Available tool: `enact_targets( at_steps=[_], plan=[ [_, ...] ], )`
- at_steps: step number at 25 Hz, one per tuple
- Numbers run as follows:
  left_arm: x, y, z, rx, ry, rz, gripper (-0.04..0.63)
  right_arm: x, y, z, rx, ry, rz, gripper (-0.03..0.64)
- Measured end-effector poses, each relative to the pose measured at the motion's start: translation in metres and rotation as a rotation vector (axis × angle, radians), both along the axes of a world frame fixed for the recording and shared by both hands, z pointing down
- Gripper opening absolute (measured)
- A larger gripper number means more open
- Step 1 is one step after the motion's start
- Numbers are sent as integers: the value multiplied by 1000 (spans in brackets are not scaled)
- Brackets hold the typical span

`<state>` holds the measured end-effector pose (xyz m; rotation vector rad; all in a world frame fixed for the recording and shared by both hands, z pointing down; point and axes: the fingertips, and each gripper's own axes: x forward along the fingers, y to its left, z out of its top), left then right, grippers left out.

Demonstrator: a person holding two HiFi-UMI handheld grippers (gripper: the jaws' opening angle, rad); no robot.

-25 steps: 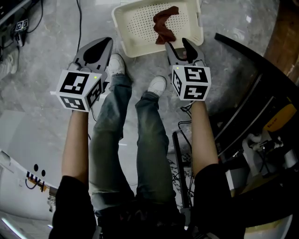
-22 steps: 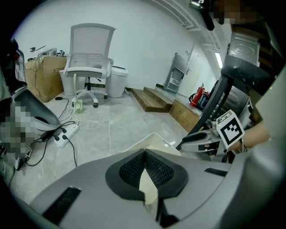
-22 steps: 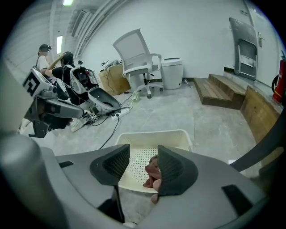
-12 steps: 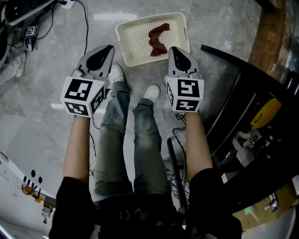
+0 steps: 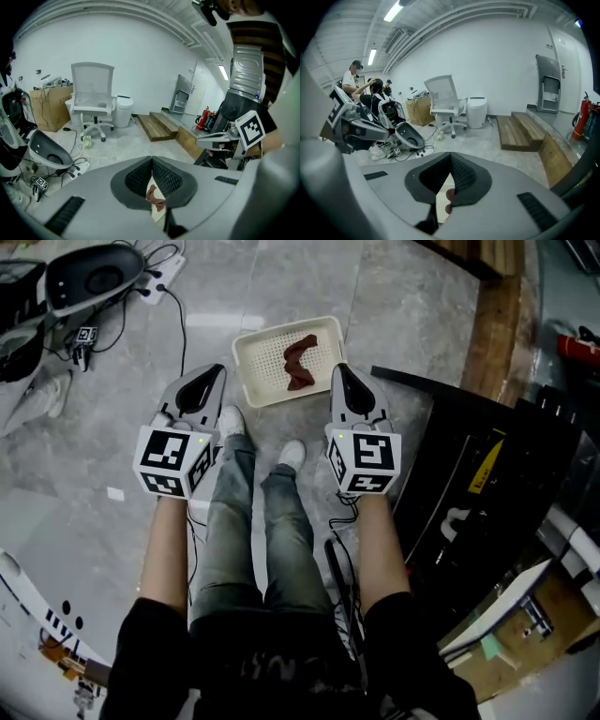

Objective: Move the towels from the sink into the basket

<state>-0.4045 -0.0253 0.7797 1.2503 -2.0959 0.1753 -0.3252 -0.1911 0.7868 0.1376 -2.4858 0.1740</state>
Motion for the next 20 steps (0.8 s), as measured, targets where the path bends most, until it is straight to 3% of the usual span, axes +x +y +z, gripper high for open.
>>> enact_targets(
  at_steps=[8, 20],
  plan=[
    [-15, -1, -112, 39, -91, -17, 6, -1, -9, -119, 55, -67, 21, 14],
    [-1, -4, -260, 99, -195, -38, 6, 18, -7, -274, 79, -176, 30, 14]
  ],
)
